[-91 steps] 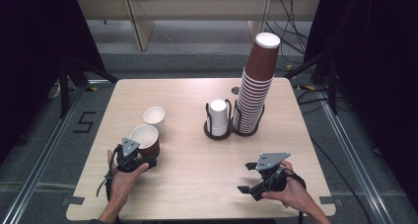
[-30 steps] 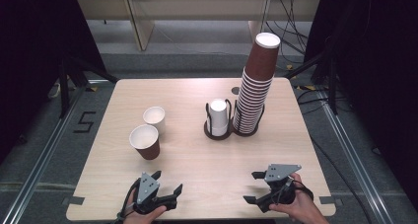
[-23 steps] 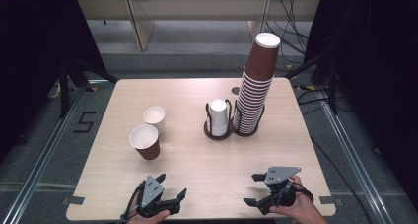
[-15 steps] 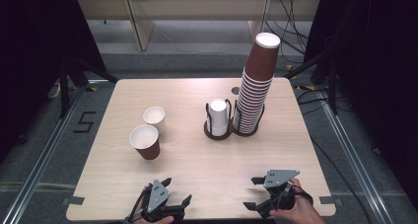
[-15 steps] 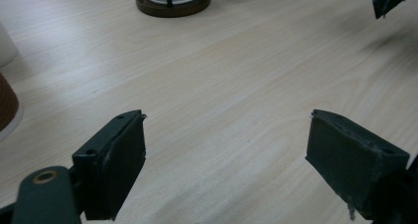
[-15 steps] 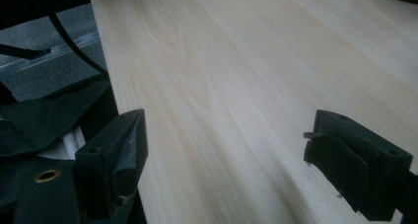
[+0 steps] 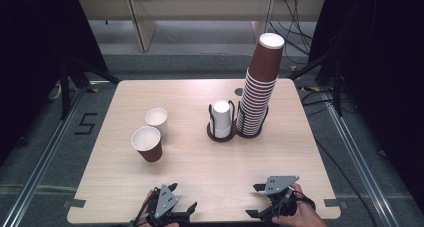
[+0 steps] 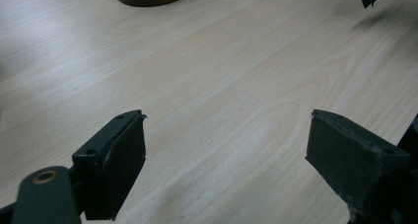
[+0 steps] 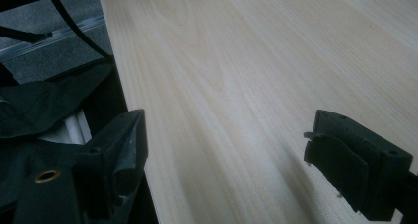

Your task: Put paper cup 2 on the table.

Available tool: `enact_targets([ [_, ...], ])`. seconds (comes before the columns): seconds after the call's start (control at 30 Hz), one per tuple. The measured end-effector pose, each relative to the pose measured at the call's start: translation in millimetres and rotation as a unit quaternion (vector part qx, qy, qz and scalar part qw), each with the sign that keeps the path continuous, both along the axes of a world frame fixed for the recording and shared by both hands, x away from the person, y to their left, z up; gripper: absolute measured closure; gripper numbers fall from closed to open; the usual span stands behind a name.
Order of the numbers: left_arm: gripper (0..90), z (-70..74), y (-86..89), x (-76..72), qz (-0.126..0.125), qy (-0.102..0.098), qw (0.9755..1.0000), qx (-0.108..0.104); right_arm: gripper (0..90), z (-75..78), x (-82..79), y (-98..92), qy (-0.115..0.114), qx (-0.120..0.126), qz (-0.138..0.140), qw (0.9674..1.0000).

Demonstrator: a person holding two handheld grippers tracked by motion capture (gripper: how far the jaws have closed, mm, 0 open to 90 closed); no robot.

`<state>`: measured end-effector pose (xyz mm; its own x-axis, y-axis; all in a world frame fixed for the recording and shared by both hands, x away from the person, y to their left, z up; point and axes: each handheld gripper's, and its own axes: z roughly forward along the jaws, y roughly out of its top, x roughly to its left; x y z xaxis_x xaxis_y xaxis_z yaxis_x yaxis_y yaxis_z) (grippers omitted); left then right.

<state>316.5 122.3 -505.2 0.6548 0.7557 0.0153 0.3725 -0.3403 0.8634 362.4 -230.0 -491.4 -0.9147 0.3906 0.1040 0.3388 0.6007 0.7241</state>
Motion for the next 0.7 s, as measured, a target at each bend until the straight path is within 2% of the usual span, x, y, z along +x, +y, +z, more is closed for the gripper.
enact_targets([
  [0.13,14.6,-0.6,-0.9,0.2,-0.001,-0.002,1.0000,-0.004,15.8,0.1,0.2,0.2,-0.004,-0.002,0.002,1.0000],
  [0.3,14.6,-0.8,-1.2,0.1,-0.002,-0.002,1.0000,-0.004,15.8,-0.3,-1.0,1.0,0.005,-0.002,-0.001,1.0000],
  [0.4,14.6,-1.2,-1.8,0.1,-0.001,-0.002,1.0000,-0.006,15.8,-0.6,-0.3,1.0,0.001,-0.002,-0.001,1.0000],
  [0.43,14.6,-0.8,-1.3,0.0,0.001,0.000,1.0000,-0.003,15.8,-0.7,0.0,0.9,0.001,-0.002,0.000,1.0000],
  [0.47,14.6,0.0,1.0,0.8,-0.003,0.000,0.9999,0.016,15.8,-0.7,0.2,0.8,0.000,-0.002,0.000,1.0000],
  [0.5,14.6,0.0,1.0,0.8,-0.003,0.000,0.9999,0.016,15.8,-0.7,0.2,0.8,0.000,-0.002,0.000,1.0000],
  [0.53,14.6,-0.8,-0.7,0.3,0.000,0.001,1.0000,0.000,15.8,-0.8,0.2,0.8,0.001,-0.003,-0.001,1.0000],
  [0.7,14.6,-1.0,-0.8,0.9,0.000,0.002,1.0000,0.003,15.8,-0.7,0.4,0.6,0.000,-0.002,-0.002,1.0000],
])
